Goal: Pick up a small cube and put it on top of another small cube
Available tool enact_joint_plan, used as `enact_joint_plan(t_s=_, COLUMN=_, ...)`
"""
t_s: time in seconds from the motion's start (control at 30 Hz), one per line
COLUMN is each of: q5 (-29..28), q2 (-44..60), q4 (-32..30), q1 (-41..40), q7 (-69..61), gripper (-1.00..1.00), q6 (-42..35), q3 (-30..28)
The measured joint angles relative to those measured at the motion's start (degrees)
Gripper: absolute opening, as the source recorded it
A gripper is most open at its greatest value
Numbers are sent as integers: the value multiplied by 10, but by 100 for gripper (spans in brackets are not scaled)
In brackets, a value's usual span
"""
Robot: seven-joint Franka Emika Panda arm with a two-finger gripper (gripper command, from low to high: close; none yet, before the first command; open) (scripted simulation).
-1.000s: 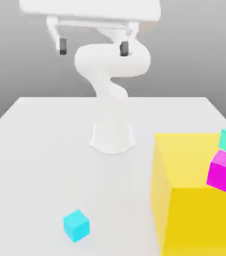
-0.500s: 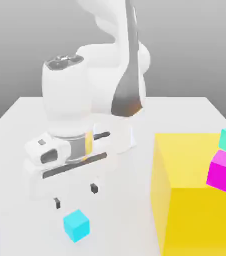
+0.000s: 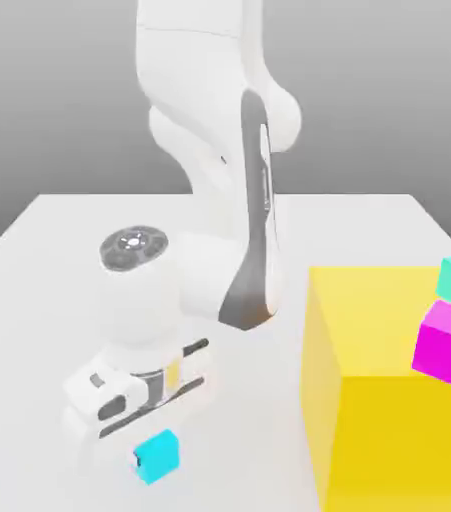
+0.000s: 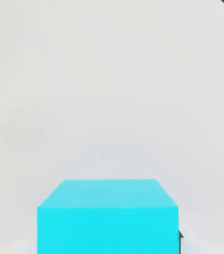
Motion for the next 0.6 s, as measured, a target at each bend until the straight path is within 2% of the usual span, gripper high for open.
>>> enact_joint_plan(t_s=0.13, q5=-36, q2=-76, q4=-8, q1=19, q7=34, gripper=-100, q6=-58, q3=-26)
enact_joint_plan(t_s=0.23, q5=10, q2=-120, q4=41, q1=39, q7=46, gripper=-100, q6=-109, q3=6)
enact_joint_plan(t_s=0.37, q5=40, q2=-180, q4=101, q1=119, q7=78, gripper=-100, q6=-204, q3=50)
enact_joint_plan(t_s=0.43, q5=45, q2=-210, q4=128, q1=126, q7=99, gripper=-100, q6=-254, q3=70)
enact_joint_plan(t_s=0.47, q5=48, q2=-225, q4=139, q1=154, q7=108, gripper=-100, q6=-277, q3=82)
enact_joint_plan(t_s=0.6, q5=9, q2=-278, q4=167, q1=202, q7=164, gripper=-100, q6=-379, q3=133)
